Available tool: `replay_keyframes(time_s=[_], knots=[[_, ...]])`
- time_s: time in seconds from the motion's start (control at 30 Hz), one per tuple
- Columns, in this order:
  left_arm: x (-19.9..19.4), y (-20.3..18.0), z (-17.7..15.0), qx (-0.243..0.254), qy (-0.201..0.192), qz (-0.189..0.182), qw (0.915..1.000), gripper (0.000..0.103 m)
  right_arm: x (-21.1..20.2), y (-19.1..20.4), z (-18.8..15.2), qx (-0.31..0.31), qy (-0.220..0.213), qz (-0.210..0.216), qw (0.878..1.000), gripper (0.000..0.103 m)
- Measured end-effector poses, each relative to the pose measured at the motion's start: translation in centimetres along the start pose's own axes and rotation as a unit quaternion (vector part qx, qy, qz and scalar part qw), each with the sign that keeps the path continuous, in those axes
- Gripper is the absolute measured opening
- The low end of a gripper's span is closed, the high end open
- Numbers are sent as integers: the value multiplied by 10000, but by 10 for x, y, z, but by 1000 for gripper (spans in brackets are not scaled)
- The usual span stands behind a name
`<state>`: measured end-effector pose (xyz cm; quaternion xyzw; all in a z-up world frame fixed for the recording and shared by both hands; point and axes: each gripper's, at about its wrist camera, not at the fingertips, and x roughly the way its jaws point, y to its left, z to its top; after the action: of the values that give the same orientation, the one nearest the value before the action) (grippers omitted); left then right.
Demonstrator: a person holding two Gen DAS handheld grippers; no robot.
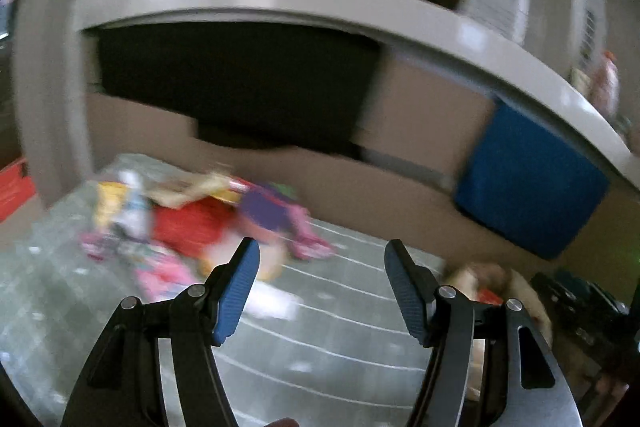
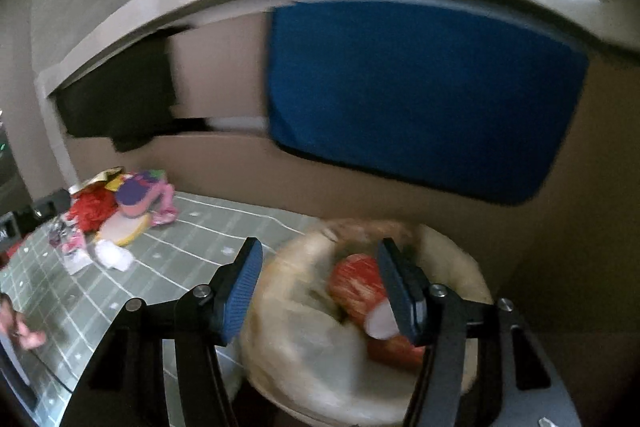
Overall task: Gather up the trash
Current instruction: 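Move both tools back to the trash pile on the table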
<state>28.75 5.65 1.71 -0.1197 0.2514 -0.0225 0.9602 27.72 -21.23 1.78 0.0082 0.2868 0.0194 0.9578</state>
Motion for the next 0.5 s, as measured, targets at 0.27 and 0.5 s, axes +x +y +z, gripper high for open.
replay_keyframes(time_s=[0.27, 0.5], knots=[[28, 140, 16, -767, 347, 783, 9934, 65, 23, 79, 29, -272, 7, 830, 9962, 57], [75, 217, 13, -1105, 690, 853, 9878, 65, 58, 115, 23, -448, 361, 1078, 9925, 55]])
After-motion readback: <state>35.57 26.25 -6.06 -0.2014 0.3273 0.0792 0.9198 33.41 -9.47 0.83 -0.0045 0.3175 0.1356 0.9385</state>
